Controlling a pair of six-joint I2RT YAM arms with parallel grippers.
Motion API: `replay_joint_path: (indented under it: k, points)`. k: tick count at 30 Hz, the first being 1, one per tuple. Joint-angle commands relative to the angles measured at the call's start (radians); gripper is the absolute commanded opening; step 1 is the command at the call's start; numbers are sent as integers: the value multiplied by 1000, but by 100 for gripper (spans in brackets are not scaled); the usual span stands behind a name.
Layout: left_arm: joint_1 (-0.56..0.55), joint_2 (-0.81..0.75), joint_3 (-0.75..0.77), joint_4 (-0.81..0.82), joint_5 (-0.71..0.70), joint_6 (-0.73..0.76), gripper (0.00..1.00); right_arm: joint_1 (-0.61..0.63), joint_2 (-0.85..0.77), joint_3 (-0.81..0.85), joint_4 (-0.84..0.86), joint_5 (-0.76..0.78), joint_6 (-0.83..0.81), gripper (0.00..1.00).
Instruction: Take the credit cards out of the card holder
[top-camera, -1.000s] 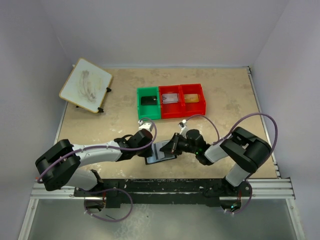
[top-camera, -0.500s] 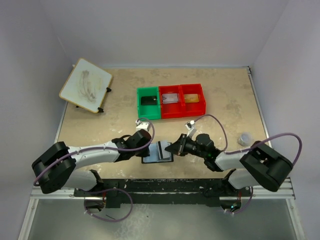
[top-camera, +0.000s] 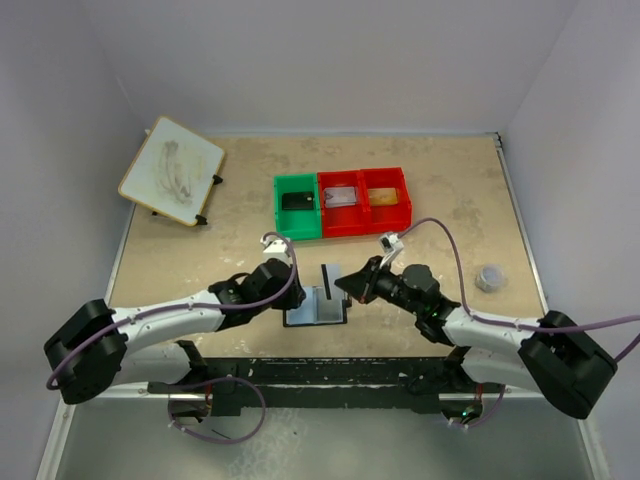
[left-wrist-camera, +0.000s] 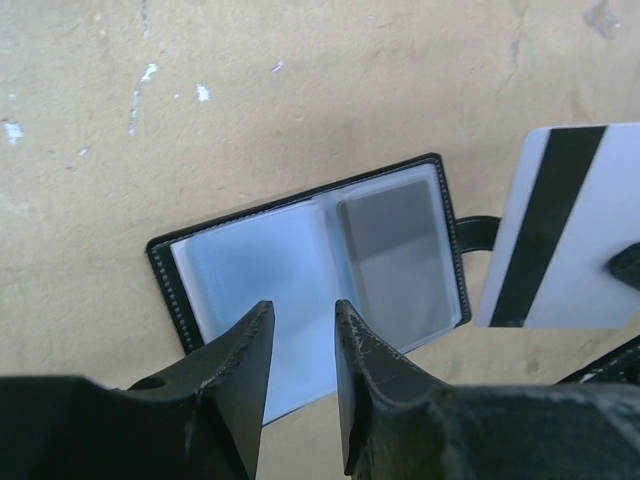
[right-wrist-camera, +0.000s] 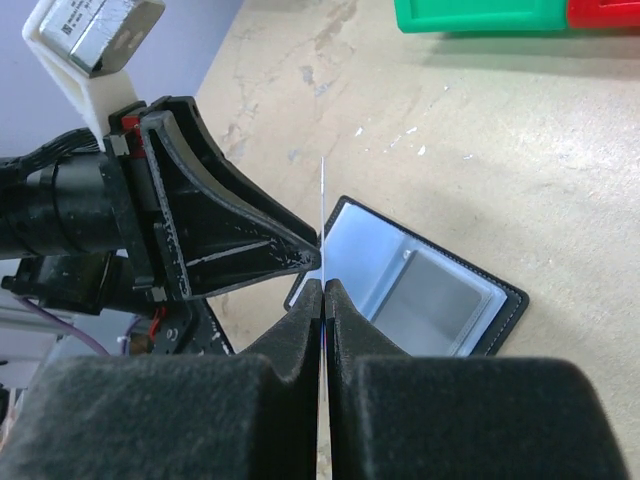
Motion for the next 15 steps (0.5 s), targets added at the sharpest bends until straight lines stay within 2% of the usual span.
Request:
replay_joint_path:
  k: [1, 6, 15]
  points:
    - [-1, 47, -10, 171, 58, -73, 29, 0, 23, 72, -57, -12, 1, 0]
    - [-1, 119, -32, 292, 117, -110, 29, 1, 131, 91, 44, -128, 56, 0]
    - [-2, 132, -39, 338, 135, -116, 28, 2, 306, 107, 186, -220, 133, 0]
